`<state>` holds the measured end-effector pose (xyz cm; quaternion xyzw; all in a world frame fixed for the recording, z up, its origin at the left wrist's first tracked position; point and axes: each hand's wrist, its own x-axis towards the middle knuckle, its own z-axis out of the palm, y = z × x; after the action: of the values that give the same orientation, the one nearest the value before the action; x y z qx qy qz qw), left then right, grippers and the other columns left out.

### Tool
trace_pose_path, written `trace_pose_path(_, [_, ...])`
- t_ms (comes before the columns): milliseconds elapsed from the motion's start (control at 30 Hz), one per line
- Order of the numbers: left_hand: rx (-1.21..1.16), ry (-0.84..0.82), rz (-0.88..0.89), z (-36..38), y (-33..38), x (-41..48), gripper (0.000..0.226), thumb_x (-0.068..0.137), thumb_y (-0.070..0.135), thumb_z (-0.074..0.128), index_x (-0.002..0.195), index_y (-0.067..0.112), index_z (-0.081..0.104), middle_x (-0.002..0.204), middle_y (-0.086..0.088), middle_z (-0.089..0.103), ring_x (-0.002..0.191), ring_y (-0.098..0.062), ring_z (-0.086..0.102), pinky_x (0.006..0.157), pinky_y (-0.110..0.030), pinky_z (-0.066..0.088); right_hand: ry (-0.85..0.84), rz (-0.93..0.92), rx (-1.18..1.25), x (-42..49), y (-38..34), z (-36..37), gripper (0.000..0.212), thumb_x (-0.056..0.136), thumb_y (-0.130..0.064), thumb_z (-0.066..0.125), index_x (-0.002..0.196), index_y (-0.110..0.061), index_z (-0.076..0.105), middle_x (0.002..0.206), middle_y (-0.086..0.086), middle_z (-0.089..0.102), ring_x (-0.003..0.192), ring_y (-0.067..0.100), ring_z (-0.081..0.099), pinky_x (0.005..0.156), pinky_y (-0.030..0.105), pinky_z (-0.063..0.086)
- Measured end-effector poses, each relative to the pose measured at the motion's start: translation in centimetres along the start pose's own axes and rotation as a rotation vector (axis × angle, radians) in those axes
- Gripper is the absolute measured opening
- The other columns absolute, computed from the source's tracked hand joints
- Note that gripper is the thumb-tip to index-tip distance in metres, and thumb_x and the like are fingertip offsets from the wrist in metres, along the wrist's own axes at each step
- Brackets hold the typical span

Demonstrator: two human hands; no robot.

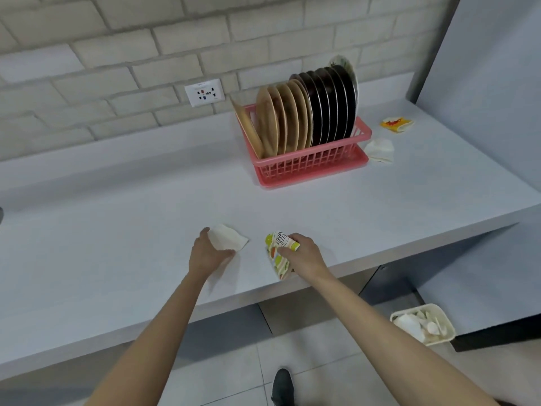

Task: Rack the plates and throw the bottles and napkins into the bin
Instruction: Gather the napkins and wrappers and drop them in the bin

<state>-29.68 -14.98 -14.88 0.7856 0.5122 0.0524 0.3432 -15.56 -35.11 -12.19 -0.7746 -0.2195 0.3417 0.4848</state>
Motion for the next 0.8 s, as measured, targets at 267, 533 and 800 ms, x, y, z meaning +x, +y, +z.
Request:
trace_pose_path(267, [-0.531, -0.106, -0.042, 1.7, -0.1, -5.0, 0.050, 0.077, 0.008, 0.081, 0.122, 0.014, 0.061, 0.110, -0.005, 0.068, 0.102, -0.029, 0.064, 0.075, -0.035, 0.054, 0.007, 0.169, 0.303, -0.1, 2.4, -5.0, 0.019, 0.087, -0.003, 0.067, 0.106, -0.008, 0.069, 0.099, 0.011, 0.074, 0.083, 0.022, 0.074, 0.070, 0.038, 0.061])
trace_pose_path(533, [-0.669, -0.377, 0.039, 5.1, 3.7, -6.5, 0.043, 0.074, 0.022, 0.082, 0.114, 0.021, 0.065, 0.103, -0.003, 0.074, 0.094, -0.024, 0.070, 0.066, -0.036, 0.058, 0.141, 0.269, 0.496, -2.0, 4.9, -7.5, 0.019, 0.089, -0.004, 0.067, 0.108, -0.004, 0.070, 0.100, 0.015, 0.075, 0.093, 0.031, 0.073, 0.081, 0.050, 0.059])
trace_pose_path(800, [-0.439, -0.590, 0.351, 9.3, 11.6, -3.0, 0.047, 0.075, 0.026, 0.078, 0.120, 0.029, 0.064, 0.111, 0.010, 0.071, 0.102, -0.014, 0.067, 0.085, -0.045, 0.058, 0.370, 0.294, 0.617, -4.6, 6.8, -11.9, 0.024, 0.091, -0.005, 0.065, 0.115, -0.003, 0.066, 0.103, 0.013, 0.075, 0.093, 0.031, 0.073, 0.082, 0.051, 0.059])
